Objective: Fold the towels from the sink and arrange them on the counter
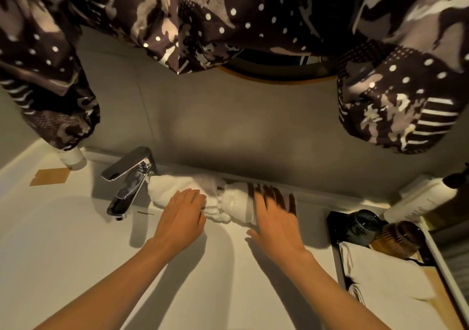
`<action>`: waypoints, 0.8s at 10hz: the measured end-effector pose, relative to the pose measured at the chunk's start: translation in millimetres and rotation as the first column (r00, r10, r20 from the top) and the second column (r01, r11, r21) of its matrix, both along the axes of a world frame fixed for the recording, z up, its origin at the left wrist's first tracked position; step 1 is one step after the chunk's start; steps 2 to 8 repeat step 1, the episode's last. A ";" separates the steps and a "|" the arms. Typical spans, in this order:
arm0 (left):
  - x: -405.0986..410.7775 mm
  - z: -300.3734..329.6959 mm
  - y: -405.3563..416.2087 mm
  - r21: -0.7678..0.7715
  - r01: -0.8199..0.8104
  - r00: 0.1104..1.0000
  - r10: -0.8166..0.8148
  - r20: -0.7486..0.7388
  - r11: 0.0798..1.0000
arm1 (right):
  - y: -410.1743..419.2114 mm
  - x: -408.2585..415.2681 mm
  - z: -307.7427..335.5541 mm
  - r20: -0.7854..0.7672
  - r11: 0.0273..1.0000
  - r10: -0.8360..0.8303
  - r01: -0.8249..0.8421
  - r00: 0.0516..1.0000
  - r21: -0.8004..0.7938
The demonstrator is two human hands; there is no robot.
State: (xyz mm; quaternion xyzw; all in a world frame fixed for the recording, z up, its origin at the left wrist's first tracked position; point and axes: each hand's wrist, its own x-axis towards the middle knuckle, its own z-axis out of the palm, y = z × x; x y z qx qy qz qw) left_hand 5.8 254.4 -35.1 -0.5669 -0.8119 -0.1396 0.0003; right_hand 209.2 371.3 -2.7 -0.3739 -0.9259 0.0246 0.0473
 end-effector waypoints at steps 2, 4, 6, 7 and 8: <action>14.9 5.7 -14.6 0.084 -0.029 0.999 0.025 0.045 0.996 | -17.5 7.7 5.4 0.009 1.000 -0.016 0.016 1.000 0.022; 14.9 5.7 -14.6 0.084 -0.029 0.999 0.025 0.045 0.996 | -17.5 7.7 5.4 0.009 1.000 -0.016 0.016 1.000 0.022; 14.9 5.7 -14.6 0.084 -0.029 0.999 0.025 0.045 0.996 | -17.5 7.7 5.4 0.009 1.000 -0.016 0.016 1.000 0.022; 14.9 5.7 -14.6 0.084 -0.029 0.999 0.025 0.045 0.996 | -17.5 7.7 5.4 0.009 1.000 -0.016 0.016 1.000 0.022; 14.9 5.7 -14.6 0.084 -0.029 0.999 0.025 0.045 0.996 | -17.5 7.7 5.4 0.009 1.000 -0.016 0.016 1.000 0.022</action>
